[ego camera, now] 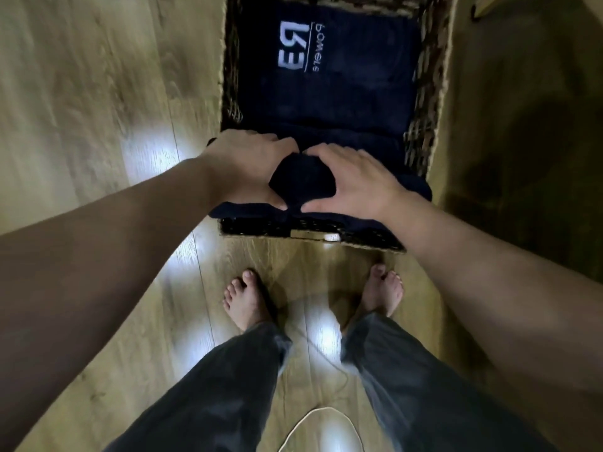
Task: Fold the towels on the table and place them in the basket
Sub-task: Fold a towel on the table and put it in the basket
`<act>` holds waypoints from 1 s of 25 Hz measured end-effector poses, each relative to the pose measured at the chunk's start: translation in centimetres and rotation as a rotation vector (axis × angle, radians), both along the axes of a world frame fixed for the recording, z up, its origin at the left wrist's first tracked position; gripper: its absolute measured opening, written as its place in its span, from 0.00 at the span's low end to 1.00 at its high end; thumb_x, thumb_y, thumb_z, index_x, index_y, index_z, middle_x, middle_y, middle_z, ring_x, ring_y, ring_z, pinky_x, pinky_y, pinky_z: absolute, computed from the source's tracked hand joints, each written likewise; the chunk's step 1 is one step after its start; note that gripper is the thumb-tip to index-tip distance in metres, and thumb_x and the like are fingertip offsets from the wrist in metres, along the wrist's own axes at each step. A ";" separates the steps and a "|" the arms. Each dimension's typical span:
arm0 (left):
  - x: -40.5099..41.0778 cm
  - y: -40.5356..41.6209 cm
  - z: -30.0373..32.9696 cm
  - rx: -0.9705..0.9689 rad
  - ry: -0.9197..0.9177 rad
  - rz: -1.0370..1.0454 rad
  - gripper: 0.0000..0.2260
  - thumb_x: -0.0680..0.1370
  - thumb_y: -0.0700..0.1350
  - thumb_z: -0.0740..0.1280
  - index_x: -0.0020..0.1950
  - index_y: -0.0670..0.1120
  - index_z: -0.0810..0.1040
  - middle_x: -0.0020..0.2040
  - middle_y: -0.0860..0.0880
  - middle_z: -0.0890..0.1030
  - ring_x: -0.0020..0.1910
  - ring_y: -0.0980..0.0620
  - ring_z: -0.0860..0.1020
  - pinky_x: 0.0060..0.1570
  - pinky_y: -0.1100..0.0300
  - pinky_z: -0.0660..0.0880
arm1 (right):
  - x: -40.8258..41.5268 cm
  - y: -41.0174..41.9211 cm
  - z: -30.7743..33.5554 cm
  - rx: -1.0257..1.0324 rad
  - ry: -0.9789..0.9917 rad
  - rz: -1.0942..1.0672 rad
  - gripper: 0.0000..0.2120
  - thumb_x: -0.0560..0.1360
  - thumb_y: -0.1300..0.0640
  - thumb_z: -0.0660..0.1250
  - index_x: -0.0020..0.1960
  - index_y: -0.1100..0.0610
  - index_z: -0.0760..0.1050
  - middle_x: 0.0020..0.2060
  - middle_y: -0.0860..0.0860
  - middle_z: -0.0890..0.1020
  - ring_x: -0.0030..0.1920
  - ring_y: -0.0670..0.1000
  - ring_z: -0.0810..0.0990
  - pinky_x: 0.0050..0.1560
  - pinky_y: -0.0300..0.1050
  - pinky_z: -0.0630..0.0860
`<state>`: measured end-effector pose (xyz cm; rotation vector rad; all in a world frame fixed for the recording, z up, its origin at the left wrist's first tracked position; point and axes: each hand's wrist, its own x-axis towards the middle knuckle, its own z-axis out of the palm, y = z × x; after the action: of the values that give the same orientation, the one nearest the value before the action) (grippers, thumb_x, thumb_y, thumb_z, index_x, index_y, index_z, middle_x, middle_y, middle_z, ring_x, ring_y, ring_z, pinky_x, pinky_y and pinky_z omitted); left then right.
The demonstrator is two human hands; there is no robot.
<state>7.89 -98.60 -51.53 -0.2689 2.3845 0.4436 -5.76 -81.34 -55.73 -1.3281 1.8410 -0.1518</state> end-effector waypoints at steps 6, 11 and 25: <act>-0.9 3.5 -3.6 0.016 -0.026 -0.007 0.38 0.67 0.71 0.72 0.71 0.54 0.65 0.60 0.49 0.78 0.57 0.44 0.78 0.51 0.49 0.77 | -1.5 2.4 -1.3 0.109 0.036 0.042 0.43 0.69 0.29 0.70 0.76 0.47 0.61 0.69 0.50 0.75 0.66 0.56 0.73 0.68 0.54 0.66; 1.4 7.7 -8.9 0.083 -0.109 0.090 0.42 0.70 0.69 0.71 0.76 0.53 0.58 0.65 0.46 0.73 0.64 0.42 0.72 0.60 0.45 0.74 | -1.0 4.4 -4.6 0.183 0.089 0.213 0.41 0.72 0.26 0.63 0.76 0.47 0.61 0.67 0.52 0.75 0.64 0.57 0.74 0.67 0.54 0.66; 1.2 7.5 -9.5 0.070 -0.230 0.114 0.41 0.71 0.69 0.71 0.77 0.57 0.55 0.68 0.46 0.70 0.68 0.39 0.68 0.66 0.37 0.66 | 1.8 9.4 -4.9 0.231 0.677 -0.238 0.29 0.84 0.40 0.46 0.54 0.55 0.81 0.49 0.54 0.83 0.52 0.63 0.77 0.56 0.60 0.66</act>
<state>9.06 -91.08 -61.01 -0.4036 2.1322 0.5193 -3.94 -71.92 -60.61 -1.0615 2.4874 0.4274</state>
